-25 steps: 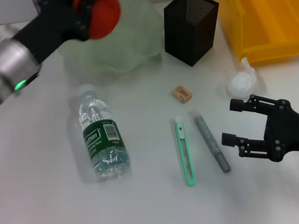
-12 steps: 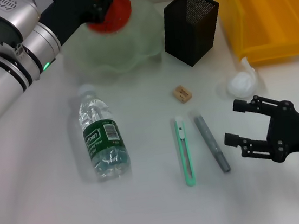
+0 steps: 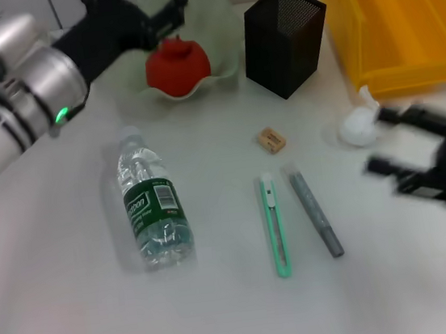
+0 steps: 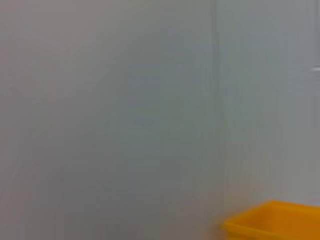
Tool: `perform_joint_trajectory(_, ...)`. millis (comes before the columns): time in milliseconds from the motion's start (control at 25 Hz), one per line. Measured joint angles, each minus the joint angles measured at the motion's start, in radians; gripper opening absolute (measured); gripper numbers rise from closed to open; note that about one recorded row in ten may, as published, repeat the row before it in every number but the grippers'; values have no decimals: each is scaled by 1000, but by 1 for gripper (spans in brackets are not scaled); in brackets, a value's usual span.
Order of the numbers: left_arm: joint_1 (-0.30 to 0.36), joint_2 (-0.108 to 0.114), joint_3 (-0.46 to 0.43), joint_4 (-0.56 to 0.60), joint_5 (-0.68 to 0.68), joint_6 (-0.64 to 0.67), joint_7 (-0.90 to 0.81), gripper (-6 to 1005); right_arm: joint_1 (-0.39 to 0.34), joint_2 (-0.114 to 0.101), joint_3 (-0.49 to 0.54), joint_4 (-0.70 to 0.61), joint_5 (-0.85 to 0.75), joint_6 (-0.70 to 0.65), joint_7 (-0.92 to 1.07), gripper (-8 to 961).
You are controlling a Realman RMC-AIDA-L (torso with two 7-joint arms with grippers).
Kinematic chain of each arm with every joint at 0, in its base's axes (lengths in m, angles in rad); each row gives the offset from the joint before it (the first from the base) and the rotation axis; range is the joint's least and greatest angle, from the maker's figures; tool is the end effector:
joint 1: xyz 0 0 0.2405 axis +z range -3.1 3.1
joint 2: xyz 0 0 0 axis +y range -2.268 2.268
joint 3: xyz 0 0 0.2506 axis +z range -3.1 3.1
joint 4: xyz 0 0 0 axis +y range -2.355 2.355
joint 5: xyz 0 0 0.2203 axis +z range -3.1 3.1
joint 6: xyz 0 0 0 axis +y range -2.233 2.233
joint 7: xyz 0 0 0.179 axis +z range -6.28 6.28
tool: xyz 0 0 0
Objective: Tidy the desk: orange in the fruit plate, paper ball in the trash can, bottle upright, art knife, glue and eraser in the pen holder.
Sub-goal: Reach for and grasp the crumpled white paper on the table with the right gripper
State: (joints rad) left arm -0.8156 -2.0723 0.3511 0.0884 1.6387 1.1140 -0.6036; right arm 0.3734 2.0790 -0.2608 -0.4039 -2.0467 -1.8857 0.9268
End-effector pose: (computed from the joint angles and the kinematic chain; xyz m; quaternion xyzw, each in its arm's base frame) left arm -0.2035 0.4436 -0.0593 -0.8568 -0.1295 -0.3193 0.3837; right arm 0.2787 0.2643 -0.0100 -0.8736 0.1577 0.4177 0.1939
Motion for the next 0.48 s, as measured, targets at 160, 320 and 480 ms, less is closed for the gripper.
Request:
perform_joint_trajectory(160,115,3,205,161,105,250,-203,787,-28,1,-10,-319,112,-111,352,790)
perform_joint_trajectory(320,241,3,318,263,107,405,-237,802,-22,6,-70,-588,94,-75,652,790)
perform_joint_trajectory(480,333,3,318,293,97,454,-236,802,-29,6,-242,-966,58,-5,980,789)
